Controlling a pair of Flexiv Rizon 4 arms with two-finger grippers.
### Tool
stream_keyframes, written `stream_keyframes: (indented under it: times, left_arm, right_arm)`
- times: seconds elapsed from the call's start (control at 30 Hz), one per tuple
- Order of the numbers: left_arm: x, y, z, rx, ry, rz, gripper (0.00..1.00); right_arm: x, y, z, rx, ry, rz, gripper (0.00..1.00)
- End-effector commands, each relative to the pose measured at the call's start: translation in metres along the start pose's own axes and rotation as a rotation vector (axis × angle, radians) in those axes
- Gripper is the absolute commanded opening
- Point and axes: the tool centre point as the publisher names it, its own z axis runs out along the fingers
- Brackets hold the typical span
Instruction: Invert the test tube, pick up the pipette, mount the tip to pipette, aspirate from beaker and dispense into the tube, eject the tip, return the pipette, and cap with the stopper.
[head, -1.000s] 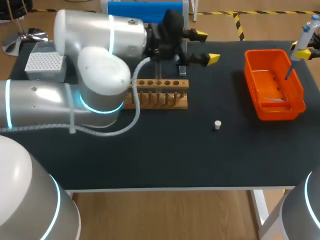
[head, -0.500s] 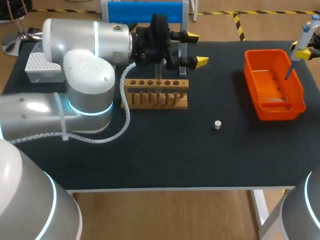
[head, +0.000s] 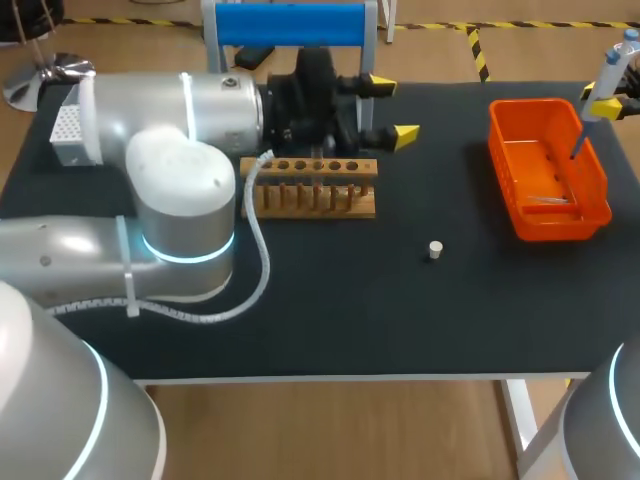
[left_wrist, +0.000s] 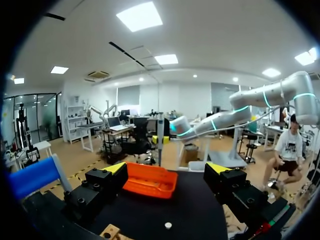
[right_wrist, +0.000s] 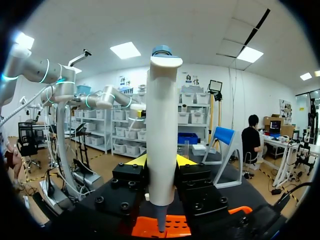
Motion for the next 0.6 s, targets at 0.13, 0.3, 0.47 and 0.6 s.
stream_keyframes:
  times: [0.13, 0.3, 0.47, 0.6]
  left_arm:
    - [-0.001, 0.005, 0.001, 0.093, 0.010, 0.000, 1.00]
    - [-0.006, 0.005, -0.005, 0.080, 0.015, 0.002, 1.00]
    - [-0.009, 0.007, -0.009, 0.078, 0.013, -0.003, 1.00]
    - [-0.010, 0.008, -0.010, 0.070, 0.018, -0.005, 1.00]
  right_arm:
    - [0.001, 0.001, 0.000, 0.004, -0.002, 0.000, 0.00]
    - [0.001, 0.001, 0.000, 0.004, -0.002, 0.000, 0.00]
    - [0.001, 0.001, 0.000, 0.004, -0.002, 0.000, 0.00]
    - [0.001, 0.001, 0.000, 0.004, -0.002, 0.000, 0.00]
